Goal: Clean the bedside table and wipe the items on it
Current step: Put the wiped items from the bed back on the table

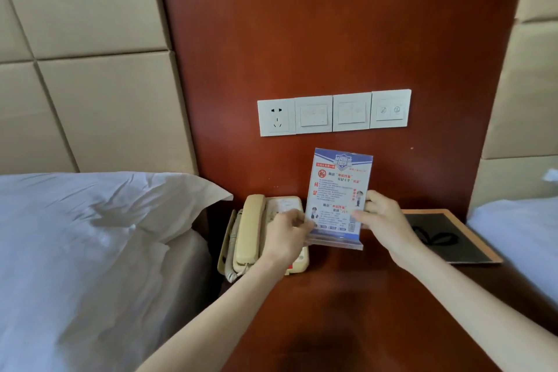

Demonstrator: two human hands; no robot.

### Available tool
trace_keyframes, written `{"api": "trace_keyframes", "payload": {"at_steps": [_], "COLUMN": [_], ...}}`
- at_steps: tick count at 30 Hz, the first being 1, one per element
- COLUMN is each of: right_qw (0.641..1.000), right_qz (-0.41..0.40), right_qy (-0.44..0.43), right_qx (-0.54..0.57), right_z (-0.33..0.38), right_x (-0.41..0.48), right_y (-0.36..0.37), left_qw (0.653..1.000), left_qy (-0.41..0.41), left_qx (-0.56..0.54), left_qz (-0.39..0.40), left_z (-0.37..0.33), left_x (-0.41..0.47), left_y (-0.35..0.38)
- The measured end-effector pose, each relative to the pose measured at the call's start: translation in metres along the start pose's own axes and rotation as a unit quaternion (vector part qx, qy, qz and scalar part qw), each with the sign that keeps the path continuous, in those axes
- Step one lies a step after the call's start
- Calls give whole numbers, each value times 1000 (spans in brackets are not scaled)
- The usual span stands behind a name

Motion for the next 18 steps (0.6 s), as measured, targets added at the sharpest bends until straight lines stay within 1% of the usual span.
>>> {"api": "trace_keyframes", "payload": {"at_steps": [5, 8, 11, 18], "right_qw": [997, 995, 994, 988], "right_qz": [-21, -32, -44, -54], "right_qy": [21, 30, 34, 18], "right_qx": [-64, -90, -93, -143], "right_z": [-28, -40, -53, -83], "right_x": [33, 54, 74, 98], "right_y": [-20, -24, -24, -28], "left_qw": [993, 984, 980, 973], "left_qy": [35, 43, 46, 15], "left_qx": [112, 172, 193, 229], "left_qz": [19, 15, 0, -4], "left_z": [1, 5, 9, 38], "left_x": [35, 61, 86, 115], "left_y": [32, 46, 55, 79]}}
Point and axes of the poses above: each hand's wrist, its own x-axis towards the middle knuckle, its own y-axis out of the palm, z = x × y, the point moved 7 cm from there along x, towards the middle knuckle, and after that the axes turned 9 degrees about -x, right-handed, at the moved point
